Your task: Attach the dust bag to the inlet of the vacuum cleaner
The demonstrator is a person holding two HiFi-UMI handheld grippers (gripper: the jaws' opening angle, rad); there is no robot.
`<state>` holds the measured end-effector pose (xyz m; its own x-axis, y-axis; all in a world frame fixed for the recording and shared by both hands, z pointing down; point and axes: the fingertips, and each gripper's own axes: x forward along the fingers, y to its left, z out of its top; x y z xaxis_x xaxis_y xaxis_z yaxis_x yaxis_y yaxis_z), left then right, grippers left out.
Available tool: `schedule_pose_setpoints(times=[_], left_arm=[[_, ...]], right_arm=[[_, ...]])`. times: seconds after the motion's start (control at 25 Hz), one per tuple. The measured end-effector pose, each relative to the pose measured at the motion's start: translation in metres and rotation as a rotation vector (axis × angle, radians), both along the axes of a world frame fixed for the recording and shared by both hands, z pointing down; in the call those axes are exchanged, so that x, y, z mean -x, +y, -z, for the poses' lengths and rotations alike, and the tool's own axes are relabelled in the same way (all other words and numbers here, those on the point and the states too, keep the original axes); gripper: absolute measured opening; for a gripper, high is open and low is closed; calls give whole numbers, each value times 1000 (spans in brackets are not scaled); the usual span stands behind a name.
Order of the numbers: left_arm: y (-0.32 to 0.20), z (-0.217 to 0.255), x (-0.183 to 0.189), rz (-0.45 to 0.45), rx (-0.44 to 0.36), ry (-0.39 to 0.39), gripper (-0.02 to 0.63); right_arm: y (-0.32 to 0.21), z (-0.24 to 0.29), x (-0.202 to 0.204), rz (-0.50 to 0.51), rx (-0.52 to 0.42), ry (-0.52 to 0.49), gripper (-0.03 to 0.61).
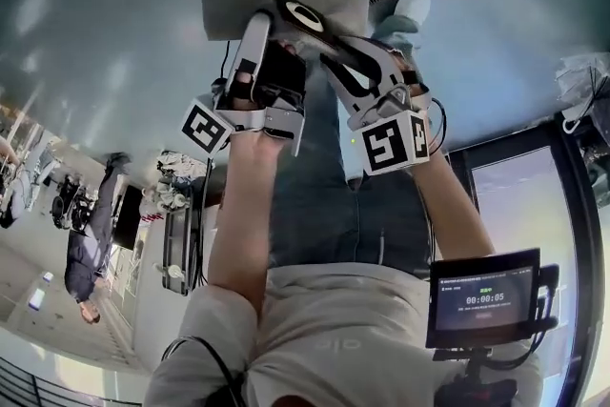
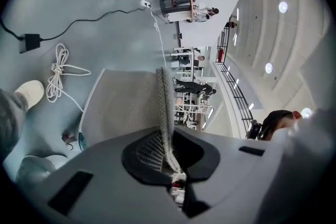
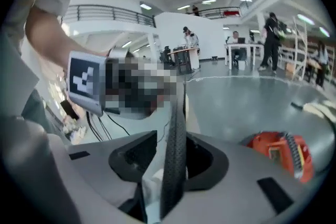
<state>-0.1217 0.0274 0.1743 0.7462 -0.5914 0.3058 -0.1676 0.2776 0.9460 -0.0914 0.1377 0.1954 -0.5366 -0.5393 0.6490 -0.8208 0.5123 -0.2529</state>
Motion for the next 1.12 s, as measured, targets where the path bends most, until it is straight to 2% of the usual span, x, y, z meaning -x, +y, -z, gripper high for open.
schedule_pose_setpoints(times=[0.08, 0.16, 0.24, 0.4, 0.52, 0.56, 0.6, 0.64, 0.76, 0.88, 1.0, 1.12], left_arm=[[7, -13, 10, 4, 18, -58, 17], [13, -27, 18, -2, 42, -124, 17], [17, -37, 20, -8, 68, -151, 17], [29, -39, -4, -46, 95, -122, 17], [34, -39, -21, -55, 117, -102, 17], [36, -40, -24, -57, 126, -102, 17], [38, -43, -26, -63, 134, -109, 17], [41, -47, -26, -74, 142, -120, 17], [56, -69, -23, -116, 164, -154, 17], [69, -107, -28, -148, 172, -167, 17], [75, -150, -47, -176, 154, -126, 17], [82, -182, -65, -228, 100, -72, 17]], right_arm=[[3, -4, -1, -70, 41, -113, 179], [3, -3, -14, -116, 45, -139, 179], [4, -5, -28, -117, 41, -86, 179], [-1, -14, -33, -17, -9, 58, 178], [-4, -24, -30, 29, -6, 139, 175], [-4, -25, -32, 19, 1, 155, 164], [-4, -26, -34, -1, 7, 172, 50], [-3, -29, -37, -19, 15, 193, 39], [11, -46, -38, -27, 29, 284, 37], [26, -80, -40, -58, 70, 335, 37], [36, -118, -54, -125, 118, 360, 37], [45, -151, -65, -179, 145, 354, 37]])
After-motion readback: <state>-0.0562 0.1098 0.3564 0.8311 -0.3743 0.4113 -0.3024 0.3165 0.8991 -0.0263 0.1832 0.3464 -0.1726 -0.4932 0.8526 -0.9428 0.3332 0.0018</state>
